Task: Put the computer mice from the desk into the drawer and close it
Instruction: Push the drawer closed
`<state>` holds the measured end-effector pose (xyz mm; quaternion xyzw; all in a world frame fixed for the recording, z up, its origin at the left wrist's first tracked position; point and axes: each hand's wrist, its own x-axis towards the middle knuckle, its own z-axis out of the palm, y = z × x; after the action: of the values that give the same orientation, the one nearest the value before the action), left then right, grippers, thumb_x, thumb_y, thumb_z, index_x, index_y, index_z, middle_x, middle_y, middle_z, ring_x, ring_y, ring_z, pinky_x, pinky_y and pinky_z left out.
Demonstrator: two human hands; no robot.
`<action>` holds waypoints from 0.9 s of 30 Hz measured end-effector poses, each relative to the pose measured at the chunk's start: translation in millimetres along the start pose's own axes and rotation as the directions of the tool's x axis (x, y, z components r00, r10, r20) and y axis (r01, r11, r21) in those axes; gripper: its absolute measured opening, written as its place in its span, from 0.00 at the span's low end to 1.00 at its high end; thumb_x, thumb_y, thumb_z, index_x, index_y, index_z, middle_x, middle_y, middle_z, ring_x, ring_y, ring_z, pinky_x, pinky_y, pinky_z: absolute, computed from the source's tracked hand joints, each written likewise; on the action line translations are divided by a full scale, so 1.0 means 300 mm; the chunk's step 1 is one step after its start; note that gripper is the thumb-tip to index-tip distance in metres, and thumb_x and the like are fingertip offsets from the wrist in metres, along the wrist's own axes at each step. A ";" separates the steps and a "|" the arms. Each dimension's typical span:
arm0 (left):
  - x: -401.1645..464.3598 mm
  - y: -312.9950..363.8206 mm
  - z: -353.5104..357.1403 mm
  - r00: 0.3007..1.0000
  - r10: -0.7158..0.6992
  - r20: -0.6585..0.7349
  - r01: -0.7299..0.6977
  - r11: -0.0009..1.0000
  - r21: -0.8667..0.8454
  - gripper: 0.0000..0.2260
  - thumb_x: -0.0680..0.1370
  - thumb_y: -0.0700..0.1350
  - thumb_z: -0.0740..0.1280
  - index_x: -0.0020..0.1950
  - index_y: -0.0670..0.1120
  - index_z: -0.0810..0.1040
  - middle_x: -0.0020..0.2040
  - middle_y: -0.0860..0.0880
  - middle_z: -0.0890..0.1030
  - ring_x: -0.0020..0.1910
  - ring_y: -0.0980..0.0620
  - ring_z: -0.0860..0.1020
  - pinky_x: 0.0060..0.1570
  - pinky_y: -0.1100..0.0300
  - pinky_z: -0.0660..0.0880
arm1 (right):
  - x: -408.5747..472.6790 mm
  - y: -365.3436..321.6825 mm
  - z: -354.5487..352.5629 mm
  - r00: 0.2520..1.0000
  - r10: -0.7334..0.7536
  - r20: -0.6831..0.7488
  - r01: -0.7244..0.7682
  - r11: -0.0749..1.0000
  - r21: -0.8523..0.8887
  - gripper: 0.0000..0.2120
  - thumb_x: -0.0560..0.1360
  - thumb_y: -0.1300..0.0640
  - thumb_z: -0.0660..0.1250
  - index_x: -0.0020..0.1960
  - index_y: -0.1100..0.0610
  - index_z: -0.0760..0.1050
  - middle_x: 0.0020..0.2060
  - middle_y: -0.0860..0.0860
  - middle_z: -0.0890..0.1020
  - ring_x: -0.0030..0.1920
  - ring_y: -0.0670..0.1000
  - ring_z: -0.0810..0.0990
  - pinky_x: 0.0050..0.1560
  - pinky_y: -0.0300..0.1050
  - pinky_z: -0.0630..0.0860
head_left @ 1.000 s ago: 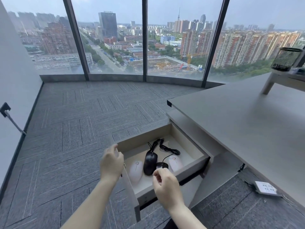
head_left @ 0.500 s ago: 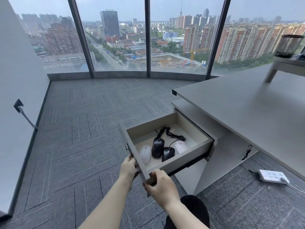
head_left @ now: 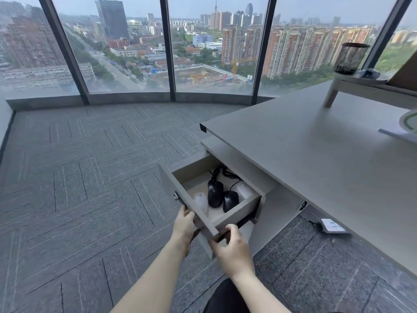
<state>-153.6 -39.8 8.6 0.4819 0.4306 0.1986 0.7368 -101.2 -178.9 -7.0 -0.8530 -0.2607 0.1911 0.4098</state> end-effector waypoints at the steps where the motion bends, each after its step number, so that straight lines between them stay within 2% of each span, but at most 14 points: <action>1: 0.018 0.003 0.030 1.000 -0.002 0.013 0.002 1.000 0.002 0.20 0.81 0.39 0.54 0.72 0.55 0.64 0.50 0.55 0.78 0.49 0.56 0.76 0.45 0.55 0.76 | 0.017 0.009 -0.018 0.999 0.024 -0.022 -0.024 1.000 0.008 0.24 0.68 0.40 0.71 0.57 0.50 0.69 0.50 0.49 0.79 0.44 0.48 0.77 0.44 0.46 0.76; 4: 0.087 0.000 0.115 0.999 -0.033 0.028 0.033 0.999 0.006 0.22 0.81 0.41 0.56 0.74 0.55 0.61 0.60 0.52 0.77 0.57 0.52 0.76 0.48 0.53 0.78 | 0.076 0.047 -0.069 0.992 0.089 -0.095 -0.086 0.996 0.034 0.36 0.71 0.41 0.71 0.71 0.55 0.61 0.65 0.54 0.74 0.57 0.53 0.77 0.49 0.45 0.75; 6: 0.136 -0.004 0.166 0.998 -0.046 0.033 0.046 0.999 0.004 0.25 0.80 0.41 0.56 0.77 0.53 0.59 0.69 0.49 0.73 0.64 0.48 0.74 0.52 0.50 0.78 | 0.112 0.068 -0.101 0.985 0.119 -0.123 -0.113 0.992 0.053 0.42 0.72 0.41 0.70 0.76 0.55 0.55 0.72 0.55 0.67 0.65 0.56 0.75 0.51 0.45 0.74; 8: 0.171 -0.001 0.219 0.998 -0.052 0.047 0.053 0.999 -0.011 0.26 0.80 0.40 0.57 0.77 0.53 0.57 0.72 0.49 0.69 0.67 0.47 0.71 0.52 0.50 0.79 | 0.148 0.084 -0.133 0.980 0.134 -0.147 -0.124 0.990 0.074 0.44 0.72 0.41 0.70 0.78 0.54 0.51 0.75 0.56 0.63 0.68 0.57 0.73 0.55 0.46 0.74; 14: 0.243 0.010 0.356 0.991 -0.087 0.103 0.090 0.996 -0.021 0.29 0.78 0.35 0.56 0.78 0.53 0.57 0.69 0.51 0.70 0.66 0.48 0.71 0.58 0.49 0.75 | 0.252 0.130 -0.209 0.959 0.184 -0.215 -0.163 0.980 0.114 0.42 0.74 0.44 0.70 0.78 0.58 0.51 0.75 0.58 0.63 0.71 0.57 0.70 0.61 0.46 0.72; 19: 0.290 0.013 0.432 0.985 -0.103 0.137 0.108 0.994 -0.026 0.29 0.79 0.33 0.54 0.78 0.51 0.55 0.54 0.55 0.73 0.59 0.50 0.71 0.59 0.49 0.73 | 0.310 0.159 -0.236 0.946 0.204 -0.252 -0.168 0.973 0.157 0.37 0.76 0.45 0.67 0.77 0.57 0.55 0.73 0.56 0.68 0.69 0.56 0.72 0.57 0.41 0.71; 21: 0.303 0.016 0.455 0.982 -0.105 0.155 0.111 0.993 -0.030 0.29 0.79 0.33 0.54 0.78 0.51 0.54 0.56 0.54 0.73 0.59 0.50 0.71 0.59 0.50 0.73 | 0.328 0.166 -0.237 0.940 0.204 -0.272 -0.163 0.973 0.164 0.34 0.76 0.44 0.66 0.76 0.57 0.59 0.71 0.56 0.71 0.66 0.56 0.75 0.57 0.45 0.74; 23: 0.321 0.015 0.475 0.979 -0.106 0.172 0.113 0.993 -0.029 0.30 0.79 0.32 0.54 0.78 0.52 0.54 0.63 0.53 0.73 0.61 0.50 0.71 0.59 0.50 0.73 | 0.344 0.173 -0.242 0.933 0.212 -0.291 -0.168 0.971 0.169 0.31 0.76 0.44 0.66 0.73 0.58 0.63 0.68 0.56 0.75 0.64 0.56 0.77 0.57 0.48 0.77; 25: 0.330 0.017 0.492 0.978 -0.103 0.182 0.109 0.994 -0.021 0.32 0.77 0.31 0.54 0.78 0.53 0.53 0.70 0.52 0.71 0.66 0.49 0.72 0.58 0.50 0.74 | 0.357 0.170 -0.251 0.930 0.217 -0.298 -0.174 0.971 0.165 0.25 0.77 0.47 0.66 0.69 0.58 0.68 0.62 0.56 0.80 0.59 0.56 0.80 0.52 0.46 0.77; 27: 0.334 0.009 0.497 0.979 -0.097 0.178 0.101 0.995 -0.011 0.34 0.76 0.30 0.54 0.78 0.54 0.54 0.70 0.51 0.72 0.67 0.48 0.72 0.55 0.51 0.74 | 0.363 0.170 -0.252 0.927 0.221 -0.303 -0.176 0.970 0.168 0.20 0.78 0.50 0.67 0.65 0.58 0.71 0.57 0.55 0.83 0.56 0.56 0.82 0.47 0.43 0.74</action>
<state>25.0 -48.0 -8.9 0.4683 0.3850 0.1223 0.7858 40.4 -185.7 -15.2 -0.8642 -0.0892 0.1087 0.4831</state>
